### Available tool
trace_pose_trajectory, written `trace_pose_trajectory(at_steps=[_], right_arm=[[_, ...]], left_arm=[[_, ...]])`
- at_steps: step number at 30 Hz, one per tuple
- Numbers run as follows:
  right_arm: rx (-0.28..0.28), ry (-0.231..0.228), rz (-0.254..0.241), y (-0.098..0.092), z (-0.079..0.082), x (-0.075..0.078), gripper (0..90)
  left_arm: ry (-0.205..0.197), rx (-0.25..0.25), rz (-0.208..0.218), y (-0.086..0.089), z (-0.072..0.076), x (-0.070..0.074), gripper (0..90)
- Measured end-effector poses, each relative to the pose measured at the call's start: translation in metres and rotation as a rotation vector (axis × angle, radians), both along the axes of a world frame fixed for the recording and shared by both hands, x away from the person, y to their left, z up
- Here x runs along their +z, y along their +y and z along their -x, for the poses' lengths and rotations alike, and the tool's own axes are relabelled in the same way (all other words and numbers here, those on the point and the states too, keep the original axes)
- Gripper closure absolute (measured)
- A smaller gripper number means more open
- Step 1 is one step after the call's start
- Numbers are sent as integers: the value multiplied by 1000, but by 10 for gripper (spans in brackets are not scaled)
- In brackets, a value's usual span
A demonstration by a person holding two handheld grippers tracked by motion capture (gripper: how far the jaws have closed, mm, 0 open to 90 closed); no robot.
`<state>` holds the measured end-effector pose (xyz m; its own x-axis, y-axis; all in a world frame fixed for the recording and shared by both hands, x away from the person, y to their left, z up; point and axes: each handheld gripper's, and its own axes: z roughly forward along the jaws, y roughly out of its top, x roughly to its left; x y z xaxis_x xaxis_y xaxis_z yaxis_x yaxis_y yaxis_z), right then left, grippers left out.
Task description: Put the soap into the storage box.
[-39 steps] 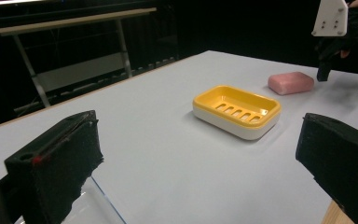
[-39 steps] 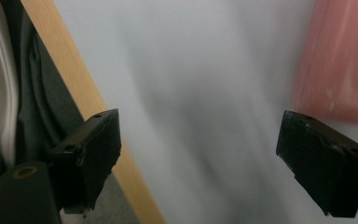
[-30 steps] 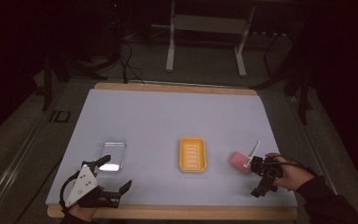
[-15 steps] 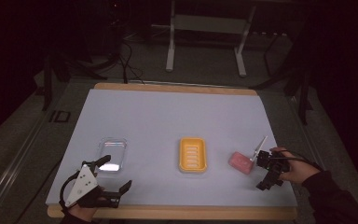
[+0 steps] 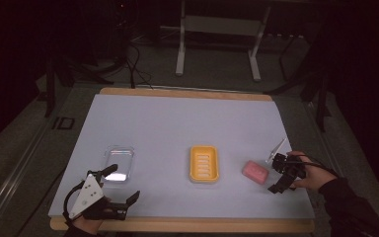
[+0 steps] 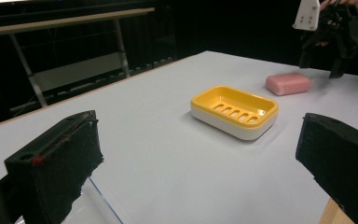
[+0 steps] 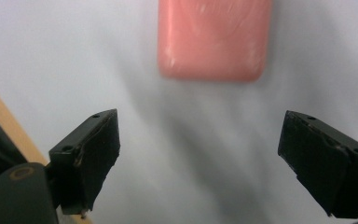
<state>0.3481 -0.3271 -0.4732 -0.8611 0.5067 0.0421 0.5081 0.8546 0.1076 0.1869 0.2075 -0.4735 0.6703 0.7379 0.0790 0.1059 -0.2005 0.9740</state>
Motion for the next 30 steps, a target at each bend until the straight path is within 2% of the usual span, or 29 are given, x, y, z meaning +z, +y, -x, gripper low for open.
trace_pose_trajectory(at_steps=[7,9,25,30], right_arm=[[-11,-36,-54,5,-6,3,143],[-24,-31,-67,7,-8,2,144],[17,-50,-125,22,-20,1,157],[34,-75,-153,26,-22,3,172]], left_arm=[[0,0,1,0,0,0,4],[0,0,0,0,0,0,3],[1,-1,1,0,0,0,4],[3,-3,-1,0,0,0,3]])
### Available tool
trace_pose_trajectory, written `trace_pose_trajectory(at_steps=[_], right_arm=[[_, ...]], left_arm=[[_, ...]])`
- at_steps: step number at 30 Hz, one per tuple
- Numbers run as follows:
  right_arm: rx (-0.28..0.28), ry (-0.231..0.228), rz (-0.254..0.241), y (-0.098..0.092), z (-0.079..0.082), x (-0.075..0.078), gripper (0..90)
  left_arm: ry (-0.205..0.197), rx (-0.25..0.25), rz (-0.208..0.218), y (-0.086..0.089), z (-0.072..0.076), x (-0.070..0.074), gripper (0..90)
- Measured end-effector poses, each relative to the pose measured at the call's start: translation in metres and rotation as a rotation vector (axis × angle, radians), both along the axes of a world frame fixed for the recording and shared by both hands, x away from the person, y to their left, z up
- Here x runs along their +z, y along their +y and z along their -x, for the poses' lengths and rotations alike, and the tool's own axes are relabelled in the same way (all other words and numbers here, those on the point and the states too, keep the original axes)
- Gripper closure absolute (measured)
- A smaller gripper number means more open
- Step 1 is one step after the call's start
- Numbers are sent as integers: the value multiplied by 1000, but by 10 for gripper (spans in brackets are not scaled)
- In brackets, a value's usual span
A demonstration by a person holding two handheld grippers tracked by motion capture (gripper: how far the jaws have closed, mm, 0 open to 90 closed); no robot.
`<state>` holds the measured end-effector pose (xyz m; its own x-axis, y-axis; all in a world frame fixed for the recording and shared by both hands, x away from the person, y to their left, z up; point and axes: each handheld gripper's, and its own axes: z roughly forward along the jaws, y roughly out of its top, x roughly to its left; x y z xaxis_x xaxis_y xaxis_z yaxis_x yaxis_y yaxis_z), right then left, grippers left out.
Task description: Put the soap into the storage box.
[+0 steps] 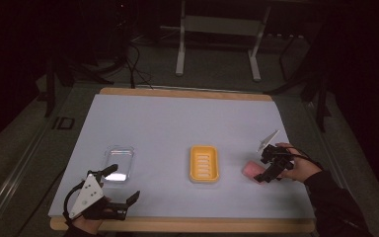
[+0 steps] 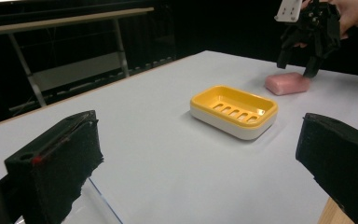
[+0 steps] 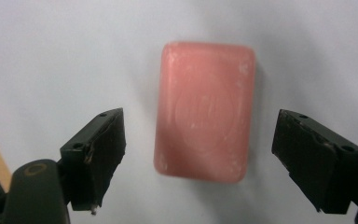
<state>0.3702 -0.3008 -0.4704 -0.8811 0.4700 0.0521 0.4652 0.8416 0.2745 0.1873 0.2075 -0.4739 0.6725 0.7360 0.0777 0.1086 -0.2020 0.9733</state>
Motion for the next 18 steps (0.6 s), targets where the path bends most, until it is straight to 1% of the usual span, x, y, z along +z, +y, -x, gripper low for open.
trace_pose_trajectory(at_steps=[3,4,6,9,10,13,15,18], right_arm=[[0,-3,-10,2,-1,-1,176],[7,-2,-26,3,-1,-2,182],[7,-5,-36,4,-2,-3,183],[1,-2,-36,6,-2,-5,183],[8,0,-40,6,-4,-7,208],[-1,8,-43,7,-4,-10,219],[7,0,-35,8,-4,-12,230],[8,9,-25,9,-4,-15,232]], left_arm=[[-1,0,0,0,0,0,3],[-1,0,1,0,0,0,4],[0,0,0,0,0,0,3],[0,0,-2,0,0,0,3],[1,-1,-2,0,0,0,3],[0,-2,-5,0,0,0,4],[1,-2,-5,0,0,0,3],[2,-3,-7,0,0,0,3]])
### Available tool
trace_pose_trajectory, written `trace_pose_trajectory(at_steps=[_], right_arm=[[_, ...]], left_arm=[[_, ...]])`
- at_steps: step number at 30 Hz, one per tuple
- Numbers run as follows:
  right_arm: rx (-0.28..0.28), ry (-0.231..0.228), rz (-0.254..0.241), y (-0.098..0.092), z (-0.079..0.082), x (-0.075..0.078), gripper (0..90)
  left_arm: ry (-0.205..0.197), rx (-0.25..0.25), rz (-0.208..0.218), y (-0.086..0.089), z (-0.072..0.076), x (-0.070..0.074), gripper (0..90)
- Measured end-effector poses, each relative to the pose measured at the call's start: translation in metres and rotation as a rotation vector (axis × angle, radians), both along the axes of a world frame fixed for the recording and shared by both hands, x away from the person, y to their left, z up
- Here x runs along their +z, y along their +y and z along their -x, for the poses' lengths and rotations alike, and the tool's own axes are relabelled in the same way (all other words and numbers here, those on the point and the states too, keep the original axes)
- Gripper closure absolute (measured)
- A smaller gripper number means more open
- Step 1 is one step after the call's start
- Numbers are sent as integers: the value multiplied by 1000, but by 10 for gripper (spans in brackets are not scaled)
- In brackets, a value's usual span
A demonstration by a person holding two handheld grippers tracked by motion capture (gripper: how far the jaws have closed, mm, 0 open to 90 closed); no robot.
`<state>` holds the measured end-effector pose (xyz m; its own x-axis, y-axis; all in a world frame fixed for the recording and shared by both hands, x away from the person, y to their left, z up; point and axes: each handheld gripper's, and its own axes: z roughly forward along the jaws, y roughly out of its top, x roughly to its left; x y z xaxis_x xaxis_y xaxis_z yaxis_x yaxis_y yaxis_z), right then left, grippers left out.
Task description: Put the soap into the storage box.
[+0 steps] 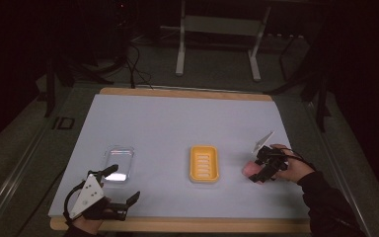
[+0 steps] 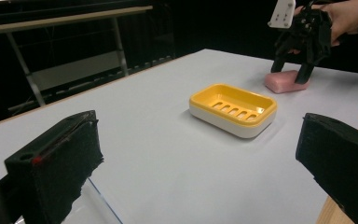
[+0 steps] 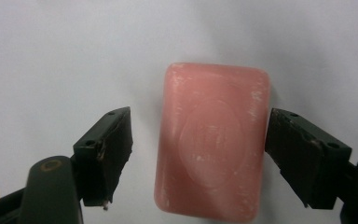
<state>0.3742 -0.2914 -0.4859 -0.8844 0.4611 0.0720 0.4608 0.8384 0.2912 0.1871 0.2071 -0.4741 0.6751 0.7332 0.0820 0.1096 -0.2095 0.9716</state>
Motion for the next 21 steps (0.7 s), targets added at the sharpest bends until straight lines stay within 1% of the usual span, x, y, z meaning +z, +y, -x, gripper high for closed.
trace_pose_trajectory(at_steps=[3,5,7,8,9,11,12,14,15,20,21], right_arm=[[1,-2,14,1,0,-3,240],[-4,9,30,2,-2,-6,245],[-16,26,41,2,-3,-8,262],[-16,26,41,2,-3,-8,262],[-15,29,62,2,-4,-10,281],[-13,35,64,2,-4,-11,293],[-11,20,70,3,-4,-12,324],[-10,17,73,3,-4,-13,327],[-17,8,77,4,-3,-13,354],[-24,3,91,5,-3,-13,361],[-35,-16,133,11,0,-14,370]], left_arm=[[2,-1,0,0,0,0,3],[1,-17,8,-1,0,0,3],[2,-15,1,-1,0,0,4],[2,-15,1,-1,0,0,3],[3,-14,-1,-1,0,0,3],[2,-14,1,-1,0,0,3],[2,-13,1,-1,0,0,3],[3,-13,-1,-1,0,0,3],[3,-13,-1,-1,0,0,4],[3,-14,-4,-1,0,0,3],[4,-13,-6,-1,0,0,4]])
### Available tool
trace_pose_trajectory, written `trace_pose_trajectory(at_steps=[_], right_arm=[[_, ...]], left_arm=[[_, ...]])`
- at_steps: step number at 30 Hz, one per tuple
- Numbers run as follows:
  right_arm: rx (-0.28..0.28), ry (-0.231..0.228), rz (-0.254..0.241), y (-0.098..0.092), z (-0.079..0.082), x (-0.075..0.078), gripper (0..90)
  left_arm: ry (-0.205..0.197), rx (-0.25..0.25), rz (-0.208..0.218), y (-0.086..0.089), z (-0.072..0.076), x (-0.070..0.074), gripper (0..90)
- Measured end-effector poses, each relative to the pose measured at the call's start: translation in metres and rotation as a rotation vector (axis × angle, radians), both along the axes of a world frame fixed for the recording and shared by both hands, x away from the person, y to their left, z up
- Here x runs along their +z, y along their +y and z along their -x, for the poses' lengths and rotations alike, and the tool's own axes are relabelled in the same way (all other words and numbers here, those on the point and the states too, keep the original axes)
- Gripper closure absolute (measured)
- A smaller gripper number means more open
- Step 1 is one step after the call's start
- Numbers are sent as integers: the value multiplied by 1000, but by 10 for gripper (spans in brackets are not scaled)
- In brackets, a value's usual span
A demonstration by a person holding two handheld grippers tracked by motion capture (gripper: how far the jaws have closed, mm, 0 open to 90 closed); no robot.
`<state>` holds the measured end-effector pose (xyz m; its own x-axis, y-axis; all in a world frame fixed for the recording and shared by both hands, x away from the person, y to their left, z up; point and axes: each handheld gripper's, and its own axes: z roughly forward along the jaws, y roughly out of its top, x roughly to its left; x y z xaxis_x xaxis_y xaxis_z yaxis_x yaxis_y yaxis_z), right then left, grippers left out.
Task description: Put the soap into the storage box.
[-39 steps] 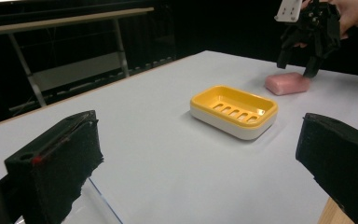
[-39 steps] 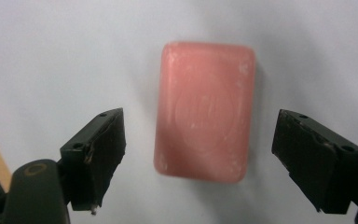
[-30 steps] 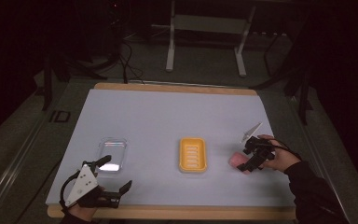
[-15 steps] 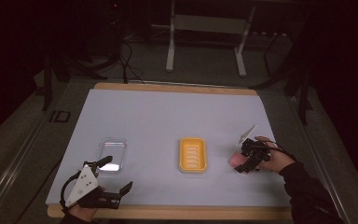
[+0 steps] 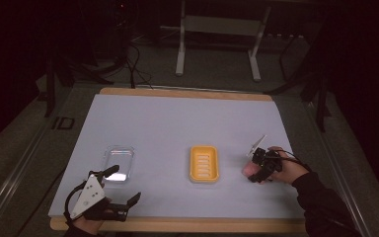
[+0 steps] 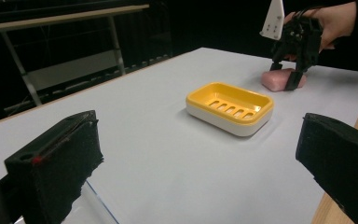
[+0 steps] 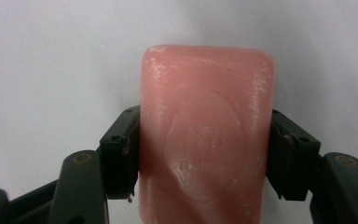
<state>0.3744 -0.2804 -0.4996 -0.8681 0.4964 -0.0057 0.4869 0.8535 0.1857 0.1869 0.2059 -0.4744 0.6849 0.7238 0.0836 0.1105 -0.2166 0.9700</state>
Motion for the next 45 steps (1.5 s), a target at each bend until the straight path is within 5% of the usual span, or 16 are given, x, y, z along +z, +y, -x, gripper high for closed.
trace_pose_trajectory(at_steps=[6,11,15,18,23,30,36,41,45], right_arm=[[-13,7,12,2,0,0,373],[-86,14,-9,2,-1,1,376],[-215,32,-43,0,-5,6,376],[-243,35,-50,2,-4,10,375],[-330,-35,-7,12,2,16,375],[-503,-16,3,13,0,12,375],[-570,-48,26,15,1,12,375],[-654,-35,-55,13,5,13,375],[-690,-44,-66,16,9,13,375]], left_arm=[[0,-1,0,0,0,0,3],[0,-2,2,0,0,0,3],[0,2,2,0,0,0,4],[1,3,-3,0,0,0,3],[0,0,-2,0,1,-1,3],[2,-3,0,0,1,-1,3],[3,-4,0,0,1,-1,3],[5,-5,-4,-1,2,-2,4],[4,2,-11,-2,2,-2,4]])
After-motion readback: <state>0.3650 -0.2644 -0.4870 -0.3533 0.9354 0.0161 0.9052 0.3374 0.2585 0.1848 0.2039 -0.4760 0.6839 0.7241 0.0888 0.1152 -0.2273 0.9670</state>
